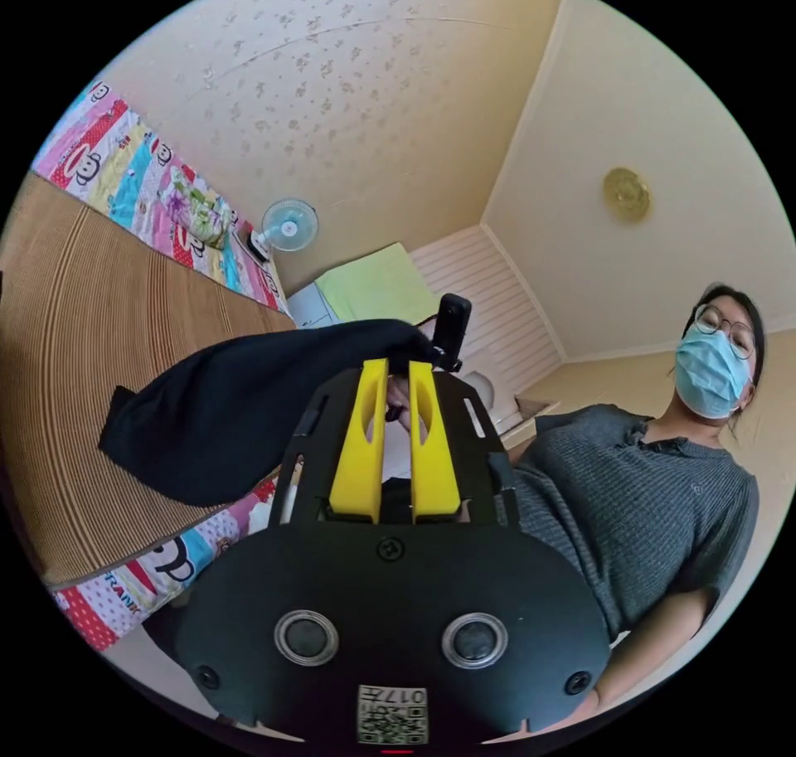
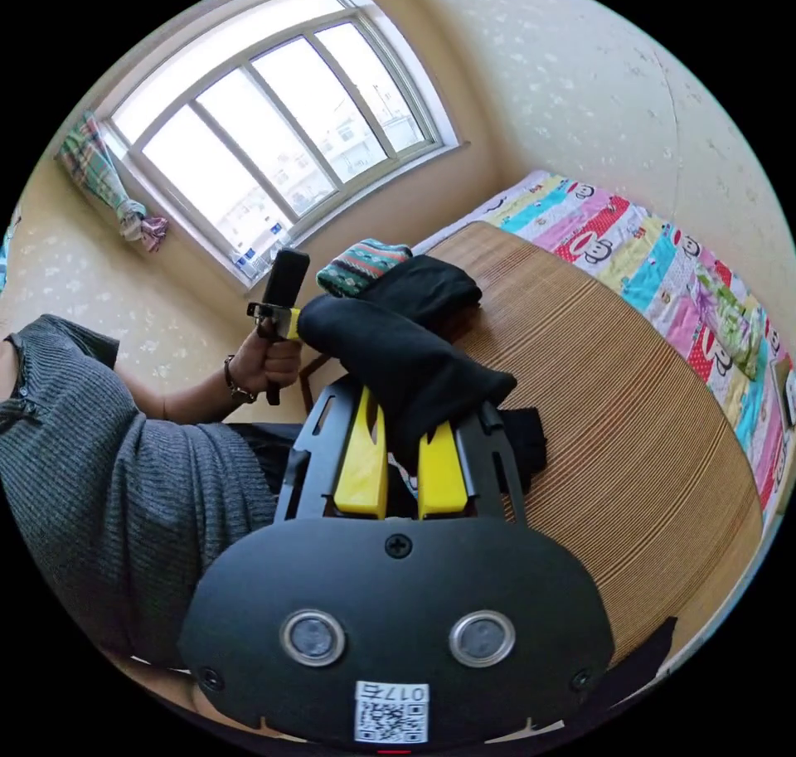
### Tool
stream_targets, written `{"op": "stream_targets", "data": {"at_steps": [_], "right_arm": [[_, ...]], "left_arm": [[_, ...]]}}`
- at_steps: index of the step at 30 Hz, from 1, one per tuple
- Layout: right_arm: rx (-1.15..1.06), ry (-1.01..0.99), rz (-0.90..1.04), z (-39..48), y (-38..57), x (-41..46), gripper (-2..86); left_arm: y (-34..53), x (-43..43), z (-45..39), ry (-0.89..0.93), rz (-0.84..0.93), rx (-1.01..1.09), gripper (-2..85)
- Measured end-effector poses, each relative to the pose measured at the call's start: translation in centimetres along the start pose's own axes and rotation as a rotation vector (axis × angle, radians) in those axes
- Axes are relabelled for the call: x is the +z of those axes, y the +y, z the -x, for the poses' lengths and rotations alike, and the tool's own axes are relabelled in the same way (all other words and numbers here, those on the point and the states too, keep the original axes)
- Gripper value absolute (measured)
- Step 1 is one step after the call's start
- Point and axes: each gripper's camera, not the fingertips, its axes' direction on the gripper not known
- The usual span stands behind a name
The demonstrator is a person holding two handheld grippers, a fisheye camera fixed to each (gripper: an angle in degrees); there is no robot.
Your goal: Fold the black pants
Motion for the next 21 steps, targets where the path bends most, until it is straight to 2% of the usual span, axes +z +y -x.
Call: {"op": "stream_targets", "data": {"at_steps": [2, 4, 8, 11, 13, 14, 16, 18, 21], "right_arm": [[-0.047, 0.01, -0.066, 0.6, -0.9, -2.2, 0.8], [-0.116, 0.043, -0.153, 1.6, -2.0, -5.3, 0.5], [-0.205, 0.115, -0.255, 3.5, -3.1, -9.6, 0.3], [-0.323, 0.056, -0.352, 5.1, -3.0, -13.0, 0.2], [-0.378, -0.021, -0.438, 5.5, -2.0, -15.6, 0.0], [-0.401, -0.054, -0.457, 5.5, -1.6, -16.2, 0.0], [-0.518, -0.203, -0.517, 5.2, 0.1, -18.3, -0.2], [-0.634, -0.344, -0.519, 4.6, 1.4, -19.5, -0.2], [-0.763, -0.553, -0.574, 2.6, 3.5, -20.7, -0.4]], "left_arm": [[0.1, -1.9, 1.1, -0.058, -0.017, -0.028, 7.2], [1.0, -4.1, 3.9, -0.127, -0.048, -0.146, 10.3], [3.3, -6.2, 9.8, -0.102, -0.112, -0.371, 14.9], [5.7, -6.9, 16.0, 0.083, -0.212, -0.557, 20.1], [7.6, -7.0, 20.7, 0.291, -0.342, -0.689, 21.0], [8.0, -6.8, 21.8, 0.339, -0.371, -0.724, 21.1], [9.5, -5.0, 26.5, 0.566, -0.469, -0.884, 22.1], [9.9, -3.3, 29.3, 0.659, -0.502, -0.959, 22.5], [9.4, -0.5, 33.6, 0.642, -0.473, -1.019, 22.9]]}}
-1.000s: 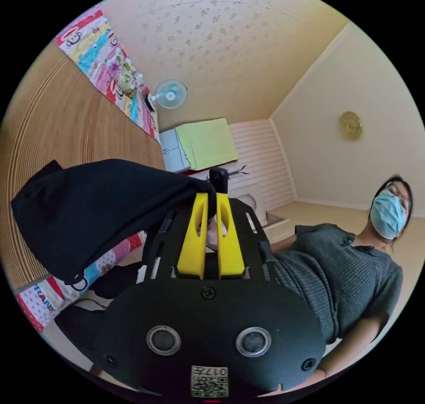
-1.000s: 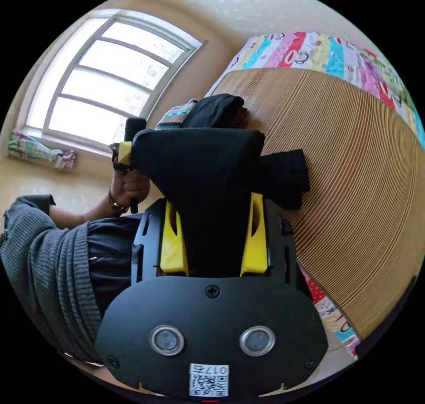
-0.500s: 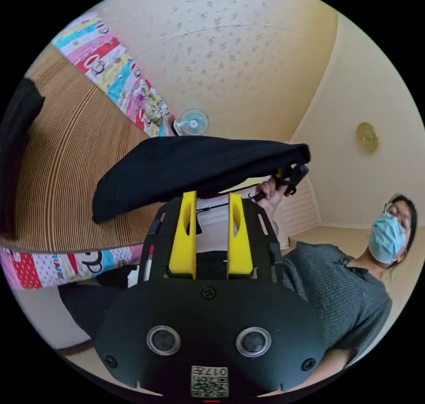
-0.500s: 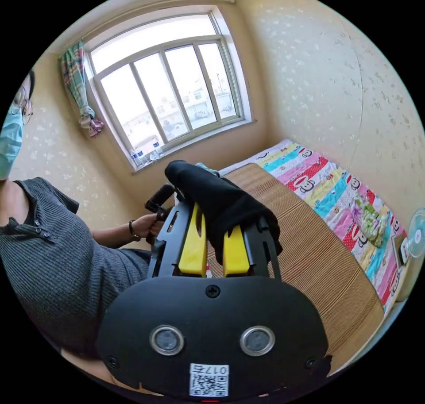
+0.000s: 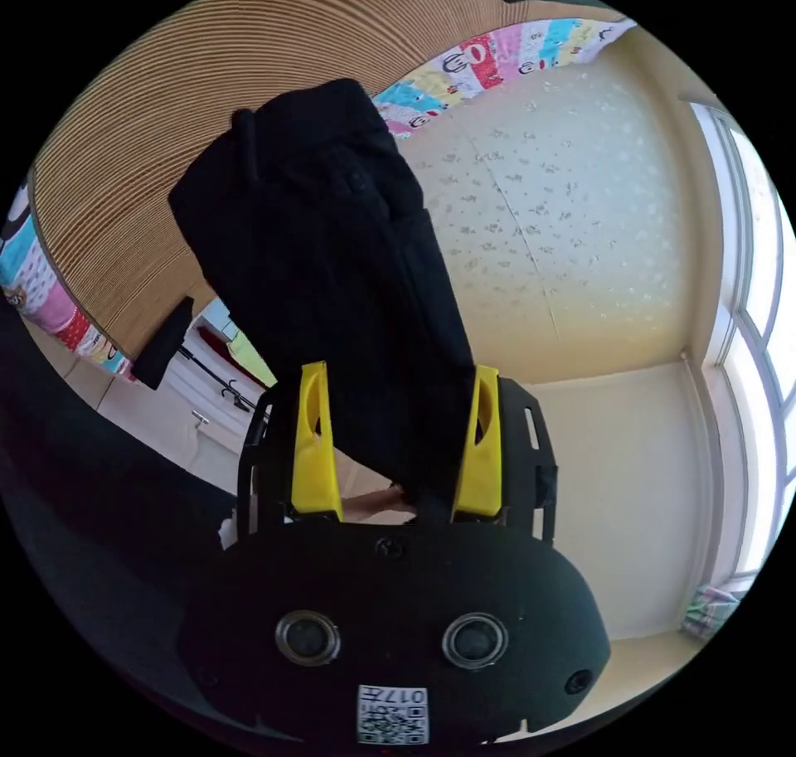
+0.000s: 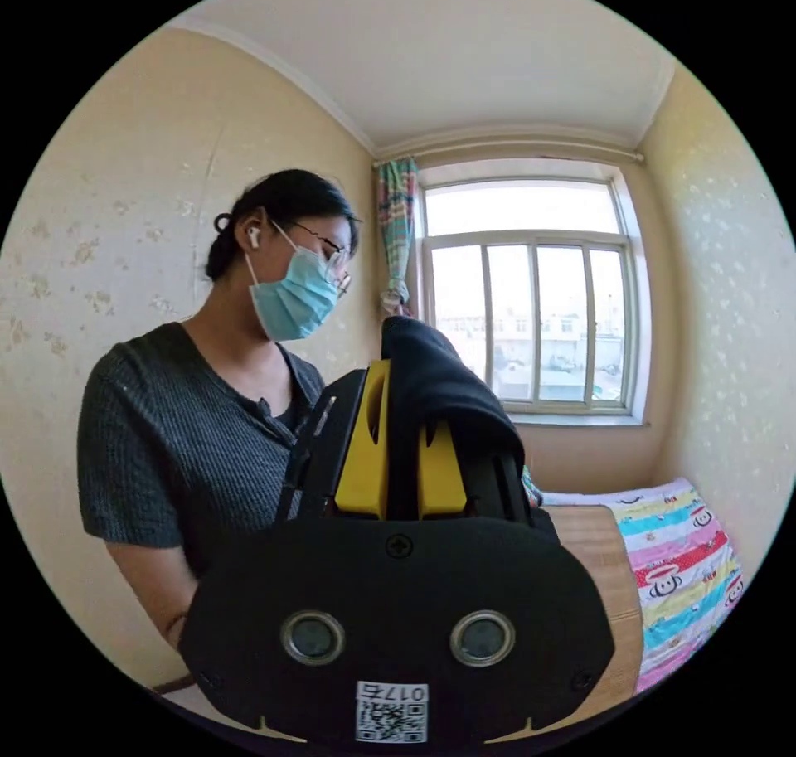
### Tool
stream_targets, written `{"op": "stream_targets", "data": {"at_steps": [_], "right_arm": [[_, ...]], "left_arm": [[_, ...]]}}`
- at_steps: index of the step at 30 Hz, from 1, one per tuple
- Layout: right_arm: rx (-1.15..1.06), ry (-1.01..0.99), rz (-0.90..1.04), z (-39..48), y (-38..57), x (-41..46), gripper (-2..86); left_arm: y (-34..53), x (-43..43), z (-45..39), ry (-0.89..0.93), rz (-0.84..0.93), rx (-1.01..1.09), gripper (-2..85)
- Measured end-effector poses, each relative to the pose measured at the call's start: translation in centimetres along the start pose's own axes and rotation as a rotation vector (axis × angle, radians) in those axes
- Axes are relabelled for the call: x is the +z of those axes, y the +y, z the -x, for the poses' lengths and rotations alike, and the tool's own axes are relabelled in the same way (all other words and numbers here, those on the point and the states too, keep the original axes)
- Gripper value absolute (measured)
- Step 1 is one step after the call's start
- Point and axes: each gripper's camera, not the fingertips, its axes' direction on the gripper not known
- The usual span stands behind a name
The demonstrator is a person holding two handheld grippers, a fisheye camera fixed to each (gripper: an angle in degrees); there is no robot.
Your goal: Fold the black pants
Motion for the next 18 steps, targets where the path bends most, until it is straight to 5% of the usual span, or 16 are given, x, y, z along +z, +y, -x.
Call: {"op": "stream_targets", "data": {"at_steps": [6, 11, 14, 18], "right_arm": [[-0.1, -0.257, -0.175, 0.1, 4.5, -6.0, -0.4], [0.087, 0.043, -0.277, 2.3, 9.8, -14.7, -0.1], [0.38, 0.32, -0.238, 3.3, 14.8, -19.4, 0.7], [1.037, 0.69, 0.02, 0.5, 23.5, -21.3, 6.1]], "left_arm": [[-4.9, 2.8, 7.3, -0.018, 0.087, 0.058, 9.9], [-6.1, 1.5, 6.4, -0.02, 0.097, 0.367, 6.1], [-4.1, 1.8, 1.8, -0.162, 0.162, 0.755, 5.5], [2.6, 5.8, -1.7, -0.364, 0.292, 1.222, 5.2]]}}
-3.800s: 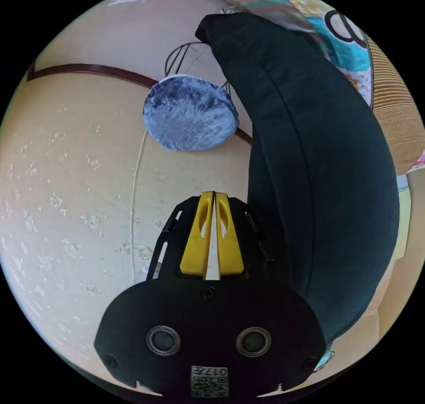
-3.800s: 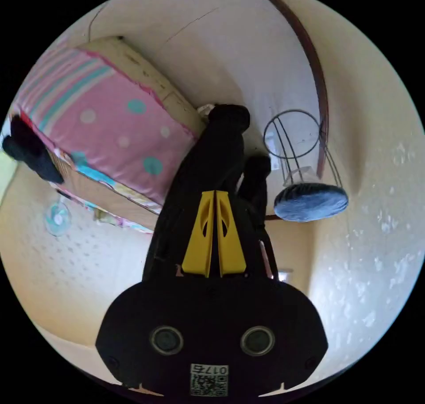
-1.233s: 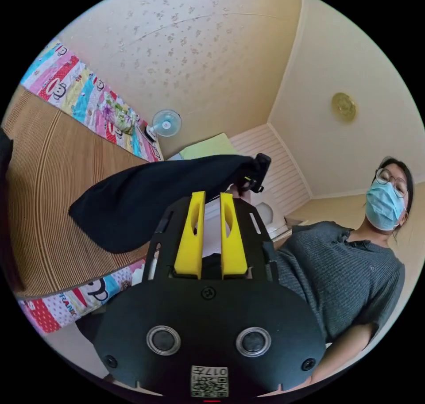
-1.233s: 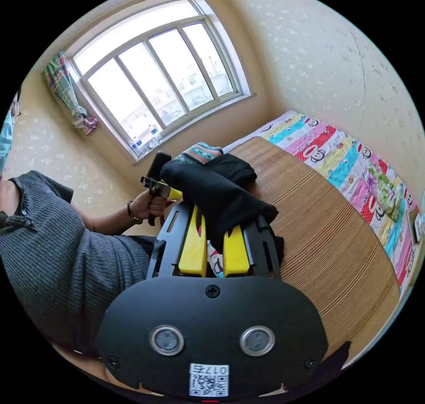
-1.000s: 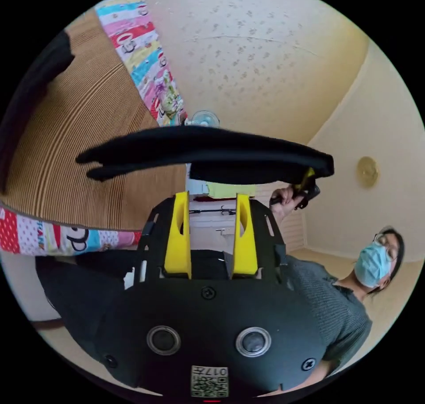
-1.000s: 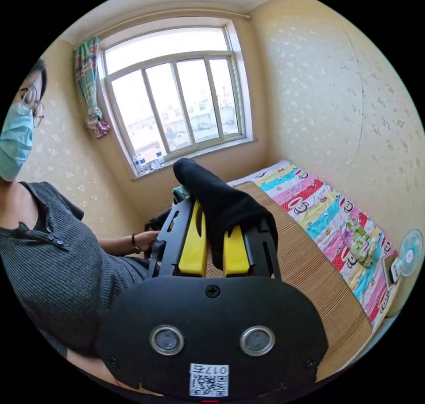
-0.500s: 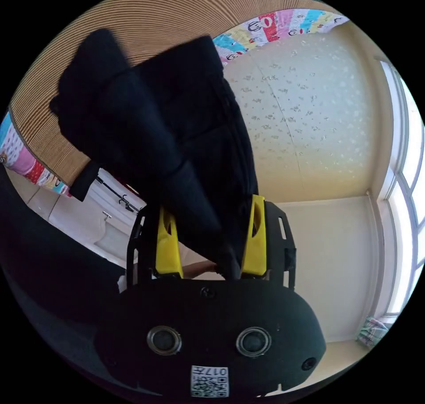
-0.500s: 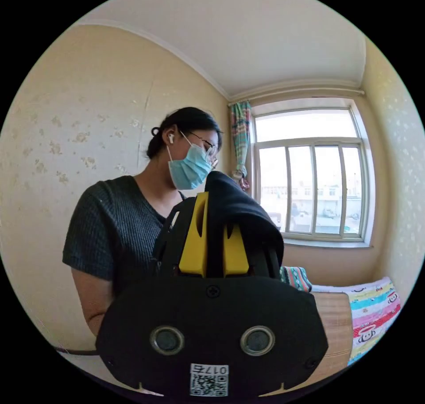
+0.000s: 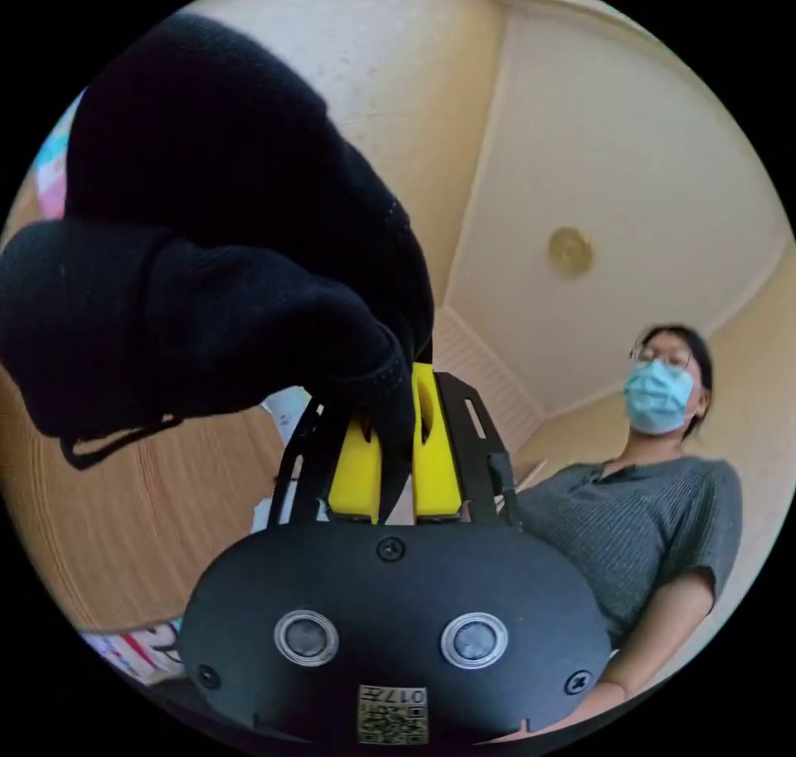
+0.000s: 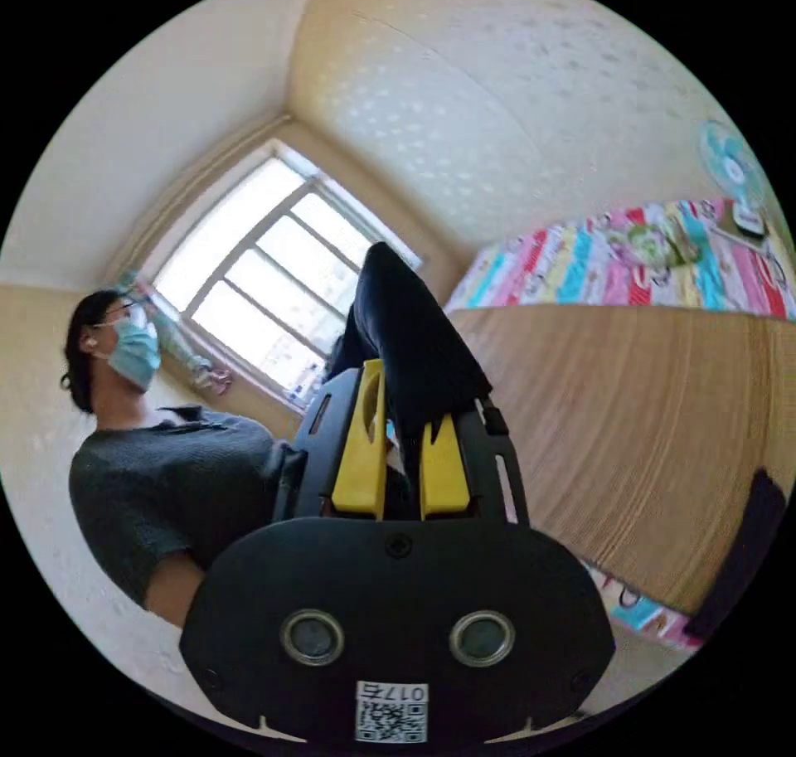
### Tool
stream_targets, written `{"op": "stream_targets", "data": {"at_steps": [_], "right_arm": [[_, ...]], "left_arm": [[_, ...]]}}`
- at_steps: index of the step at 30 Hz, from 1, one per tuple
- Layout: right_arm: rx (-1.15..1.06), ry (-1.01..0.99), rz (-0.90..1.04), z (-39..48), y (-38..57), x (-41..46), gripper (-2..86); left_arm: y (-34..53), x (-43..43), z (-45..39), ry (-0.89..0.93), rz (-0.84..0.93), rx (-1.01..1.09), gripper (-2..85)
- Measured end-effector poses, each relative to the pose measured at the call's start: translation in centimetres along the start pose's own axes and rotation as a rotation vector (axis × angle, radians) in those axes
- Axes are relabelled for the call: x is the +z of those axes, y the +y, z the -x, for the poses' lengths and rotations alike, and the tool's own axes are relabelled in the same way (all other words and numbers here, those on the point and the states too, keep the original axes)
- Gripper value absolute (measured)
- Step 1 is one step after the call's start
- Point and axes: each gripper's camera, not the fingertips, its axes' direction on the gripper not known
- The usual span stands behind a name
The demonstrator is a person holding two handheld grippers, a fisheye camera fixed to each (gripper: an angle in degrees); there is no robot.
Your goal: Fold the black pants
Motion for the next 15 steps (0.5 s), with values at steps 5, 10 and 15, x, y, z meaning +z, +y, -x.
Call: {"op": "stream_targets", "data": {"at_steps": [5, 10, 15], "right_arm": [[0.311, 0.555, 0.253, -3.5, -0.6, 7.0, 13.8], [-0.091, -0.198, 0.088, 3.2, -6.3, 10.9, 14.3], [-0.148, -0.322, 0.352, 4.6, -10.2, 19.5, 13.2]], "left_arm": [[1.6, 9.3, -7.2, -0.225, 0.28, 0.371, 5.0], [9.8, 23.5, -4.0, -0.477, 0.741, 0.364, 4.5], [20.7, 31.3, 2.7, -0.425, 0.978, 0.204, 4.0]]}}
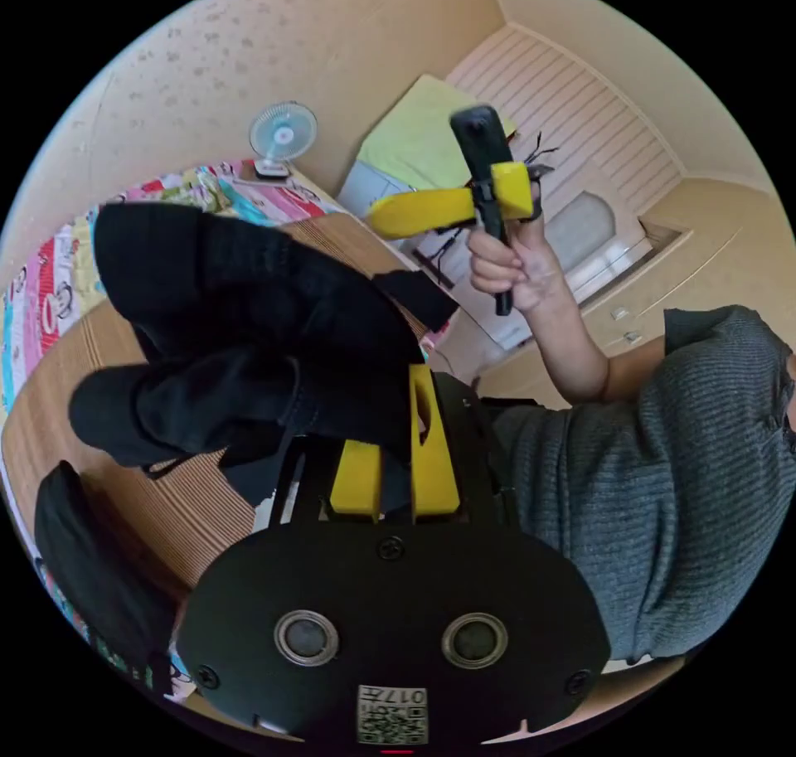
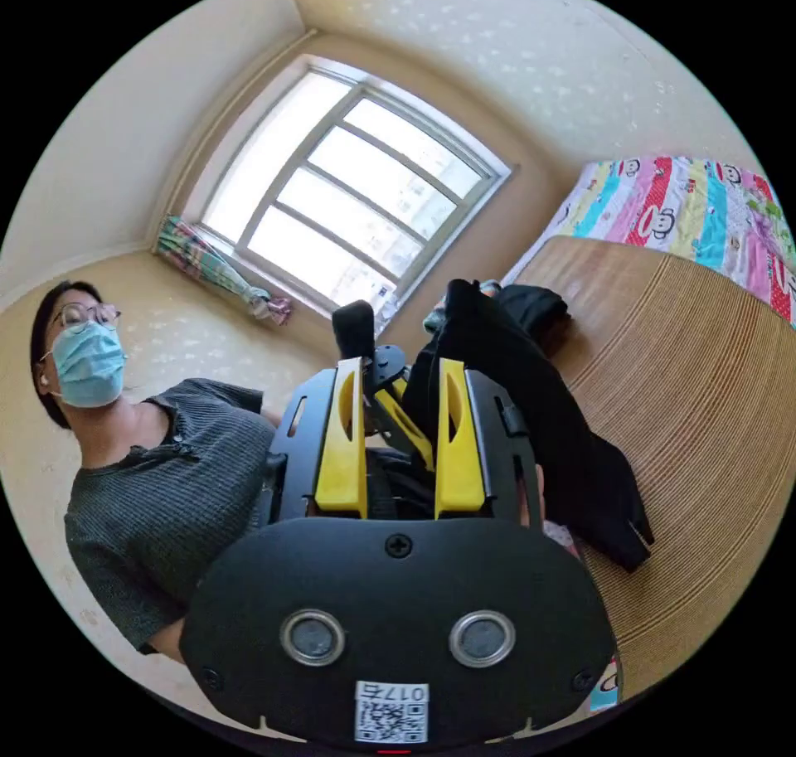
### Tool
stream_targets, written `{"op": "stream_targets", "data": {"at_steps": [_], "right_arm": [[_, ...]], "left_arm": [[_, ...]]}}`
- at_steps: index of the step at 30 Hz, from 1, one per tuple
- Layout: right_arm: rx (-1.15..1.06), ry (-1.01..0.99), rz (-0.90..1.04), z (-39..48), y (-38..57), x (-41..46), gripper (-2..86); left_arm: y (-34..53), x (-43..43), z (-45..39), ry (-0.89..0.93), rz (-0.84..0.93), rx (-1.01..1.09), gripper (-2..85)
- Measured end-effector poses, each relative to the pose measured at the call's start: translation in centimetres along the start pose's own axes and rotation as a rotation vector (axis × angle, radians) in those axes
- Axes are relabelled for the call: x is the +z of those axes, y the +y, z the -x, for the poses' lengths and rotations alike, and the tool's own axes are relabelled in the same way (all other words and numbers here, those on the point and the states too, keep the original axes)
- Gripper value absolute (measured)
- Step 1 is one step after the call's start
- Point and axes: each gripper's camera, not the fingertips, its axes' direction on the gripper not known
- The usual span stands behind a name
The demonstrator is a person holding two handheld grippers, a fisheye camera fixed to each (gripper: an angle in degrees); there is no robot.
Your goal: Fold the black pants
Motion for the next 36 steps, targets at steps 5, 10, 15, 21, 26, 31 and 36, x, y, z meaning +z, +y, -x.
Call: {"op": "stream_targets", "data": {"at_steps": [5, 10, 15, 21, 26, 31, 36], "right_arm": [[0.276, 0.051, 0.268, -5.9, 0.7, 5.7, 4.8], [0.276, -0.195, -0.066, -5.8, 5.8, -0.8, 2.9], [0.121, -0.251, -0.406, -1.7, 12.3, -10.5, 2.4], [0.195, -0.009, -0.567, 2.8, 21.0, -17.8, 1.9], [0.482, 0.525, -0.567, 7.3, 23.4, -19.7, 1.8], [0.282, 0.936, -0.872, 19.9, 20.6, -26.8, 1.8], [-0.162, 1.008, -1.133, 33.4, 14.0, -29.9, 2.1]], "left_arm": [[0.8, 8.0, -0.9, 0.063, 0.142, -0.048, 3.7], [1.9, 10.3, -3.1, -0.047, 0.162, -0.024, 4.0], [3.2, 7.7, -0.8, -0.076, 0.007, -0.156, 3.8], [7.2, 1.9, 7.1, 0.216, -0.339, -0.408, 2.7], [0.2, 3.6, 0.7, 0.164, -0.164, -0.153, 3.0], [-8.1, 6.9, -14.4, 0.193, 0.0, 0.23, 3.9], [-10.3, 1.3, -22.9, 0.164, -0.126, 0.39, 4.3]]}}
